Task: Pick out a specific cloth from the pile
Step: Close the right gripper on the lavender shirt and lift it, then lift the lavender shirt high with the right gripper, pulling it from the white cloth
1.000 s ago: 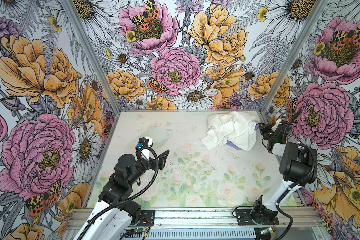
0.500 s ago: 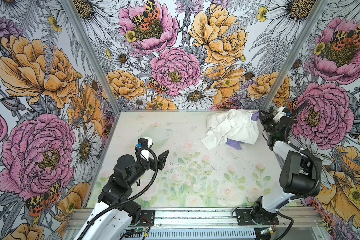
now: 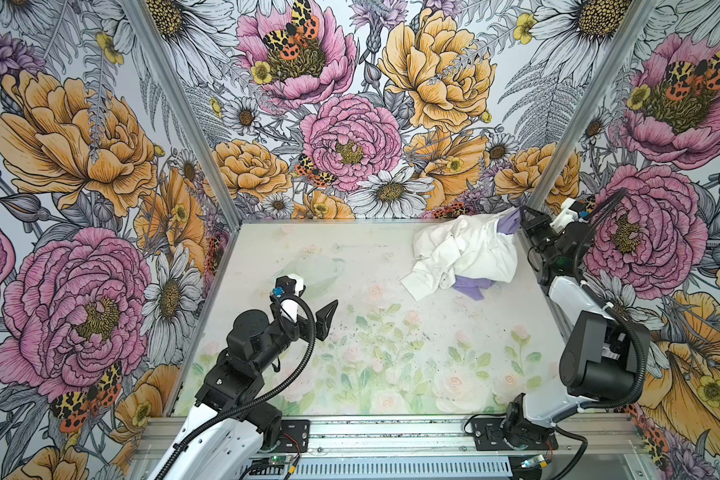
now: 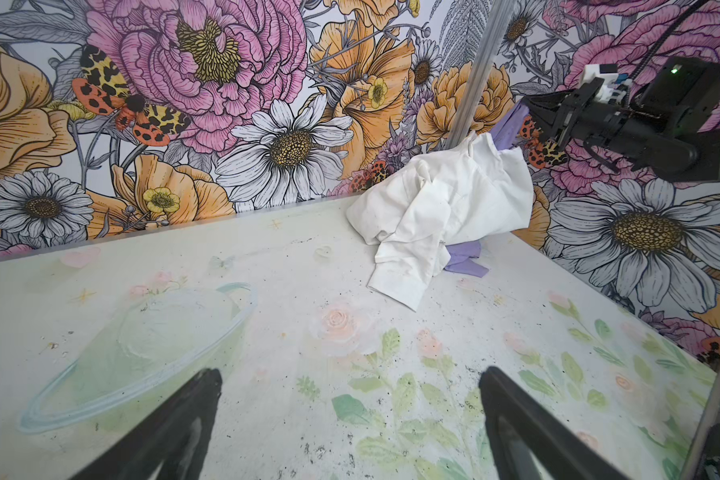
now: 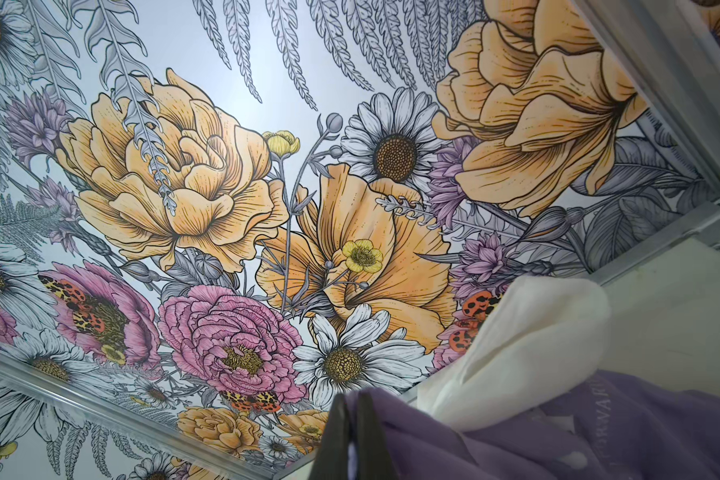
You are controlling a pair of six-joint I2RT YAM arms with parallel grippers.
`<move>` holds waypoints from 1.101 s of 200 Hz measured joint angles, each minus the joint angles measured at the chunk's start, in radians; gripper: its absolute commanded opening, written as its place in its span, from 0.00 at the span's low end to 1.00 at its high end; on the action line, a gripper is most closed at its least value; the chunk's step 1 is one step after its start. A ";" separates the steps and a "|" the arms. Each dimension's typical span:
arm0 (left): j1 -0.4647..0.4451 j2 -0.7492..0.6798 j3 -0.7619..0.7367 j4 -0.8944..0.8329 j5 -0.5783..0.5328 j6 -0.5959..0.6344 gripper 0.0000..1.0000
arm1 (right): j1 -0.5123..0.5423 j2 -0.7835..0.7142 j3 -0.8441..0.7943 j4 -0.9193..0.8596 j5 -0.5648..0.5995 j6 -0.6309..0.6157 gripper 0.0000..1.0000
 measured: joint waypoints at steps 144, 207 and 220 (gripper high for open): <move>0.000 -0.003 -0.001 0.000 0.000 0.000 0.99 | 0.019 -0.090 0.125 -0.072 0.046 -0.032 0.00; 0.000 -0.003 -0.002 0.000 0.000 0.000 0.99 | 0.022 -0.119 0.182 -0.117 0.075 -0.066 0.00; 0.000 -0.003 -0.002 0.000 0.000 0.000 0.99 | 0.022 -0.126 0.194 -0.126 0.081 -0.073 0.00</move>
